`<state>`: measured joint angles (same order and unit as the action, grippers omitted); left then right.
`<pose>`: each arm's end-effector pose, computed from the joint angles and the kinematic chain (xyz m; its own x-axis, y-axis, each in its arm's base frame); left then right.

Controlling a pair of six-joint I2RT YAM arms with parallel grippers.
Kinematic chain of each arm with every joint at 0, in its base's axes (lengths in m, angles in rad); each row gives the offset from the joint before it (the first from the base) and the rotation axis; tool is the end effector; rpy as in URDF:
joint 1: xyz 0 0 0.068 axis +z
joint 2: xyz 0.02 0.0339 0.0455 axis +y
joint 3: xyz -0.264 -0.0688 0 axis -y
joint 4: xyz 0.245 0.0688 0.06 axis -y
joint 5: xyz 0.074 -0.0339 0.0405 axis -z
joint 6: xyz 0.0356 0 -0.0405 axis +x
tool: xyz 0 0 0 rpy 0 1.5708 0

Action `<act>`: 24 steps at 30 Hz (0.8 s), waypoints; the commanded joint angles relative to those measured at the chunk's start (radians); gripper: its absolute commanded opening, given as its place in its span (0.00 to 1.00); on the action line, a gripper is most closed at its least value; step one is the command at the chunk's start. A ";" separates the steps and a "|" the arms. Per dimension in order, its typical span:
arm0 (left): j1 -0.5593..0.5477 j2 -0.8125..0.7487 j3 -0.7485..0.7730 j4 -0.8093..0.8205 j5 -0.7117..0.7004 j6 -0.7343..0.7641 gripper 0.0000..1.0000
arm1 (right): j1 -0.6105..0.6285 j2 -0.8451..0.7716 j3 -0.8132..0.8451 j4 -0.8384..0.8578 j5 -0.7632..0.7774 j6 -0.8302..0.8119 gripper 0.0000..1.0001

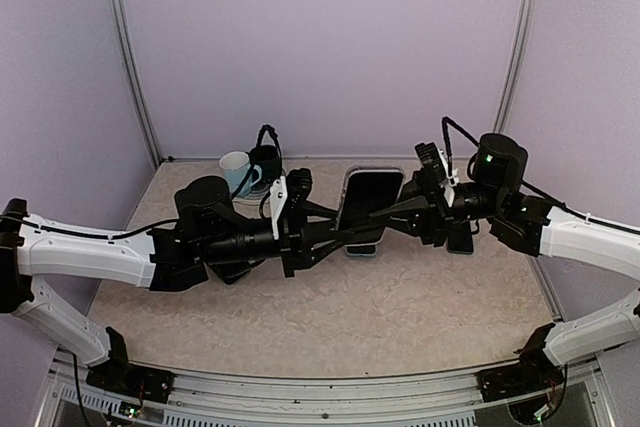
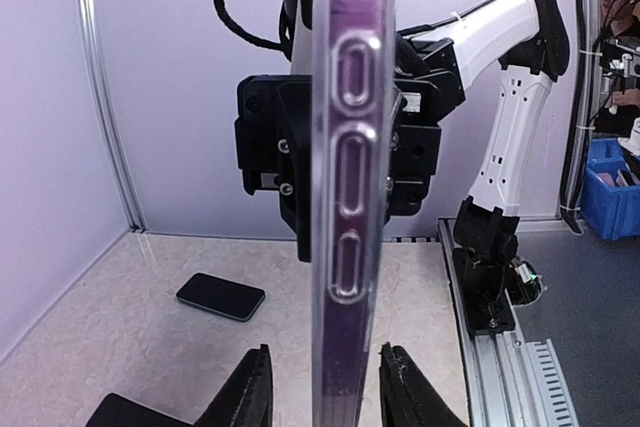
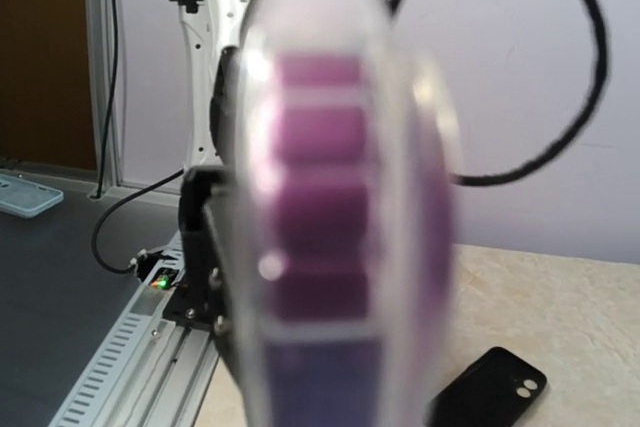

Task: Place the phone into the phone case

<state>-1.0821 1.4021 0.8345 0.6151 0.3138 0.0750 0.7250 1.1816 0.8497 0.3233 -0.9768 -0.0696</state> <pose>0.1416 -0.2897 0.2978 0.0960 -0.0287 -0.9950 0.9801 0.1770 0.0895 0.1787 0.1978 0.3338 0.0625 0.0034 -0.9980 -0.9895 -0.1307 -0.0624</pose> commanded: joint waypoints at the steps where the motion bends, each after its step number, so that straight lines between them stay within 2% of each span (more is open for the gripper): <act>1: -0.016 0.040 0.028 -0.022 -0.024 -0.002 0.38 | 0.009 -0.027 -0.005 0.057 0.016 -0.004 0.00; 3: -0.017 0.041 0.026 -0.016 -0.019 -0.004 0.35 | 0.009 -0.032 -0.007 0.059 0.018 -0.002 0.00; 4: -0.017 0.041 0.026 -0.012 -0.018 -0.004 0.25 | 0.009 -0.033 -0.008 0.057 0.020 -0.001 0.00; 5: -0.018 0.041 0.025 -0.009 -0.020 -0.002 0.04 | 0.009 -0.035 -0.010 0.058 0.022 -0.001 0.00; 6: -0.019 0.039 0.025 -0.006 -0.026 -0.002 0.00 | 0.009 -0.038 -0.012 0.057 0.026 0.000 0.00; 10: -0.019 0.023 0.005 0.018 -0.048 0.001 0.00 | 0.008 -0.046 -0.015 0.048 0.082 0.018 0.00; 11: -0.018 0.018 0.003 0.020 -0.058 -0.005 0.09 | 0.007 -0.045 -0.008 0.030 0.122 0.029 0.00; 12: -0.017 0.015 0.004 0.013 -0.083 -0.013 0.38 | -0.001 -0.040 0.002 0.001 0.168 0.049 0.00; 13: -0.017 0.014 0.004 0.005 -0.120 -0.021 0.59 | -0.013 -0.031 0.013 -0.027 0.202 0.064 0.00; 14: -0.017 0.013 0.005 -0.005 -0.166 -0.029 0.70 | -0.030 -0.019 0.026 -0.062 0.231 0.107 0.00; 16: -0.006 0.015 0.014 -0.041 -0.276 -0.055 0.80 | -0.084 0.013 0.059 -0.135 0.258 0.163 0.00; 18: 0.020 0.020 0.024 -0.092 -0.386 -0.101 0.87 | -0.147 0.046 0.078 -0.205 0.283 0.217 0.00; 21: 0.081 0.018 0.020 -0.143 -0.422 -0.180 0.90 | -0.253 0.112 0.104 -0.310 0.293 0.298 0.00; 24: 0.129 0.010 0.008 -0.170 -0.416 -0.233 0.90 | -0.358 0.195 0.114 -0.317 0.210 0.385 0.00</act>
<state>-1.0077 1.4353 0.8421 0.5102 -0.0200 -0.0563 0.4702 1.3022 0.9245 0.0807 -0.7357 0.1692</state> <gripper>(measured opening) 0.898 0.067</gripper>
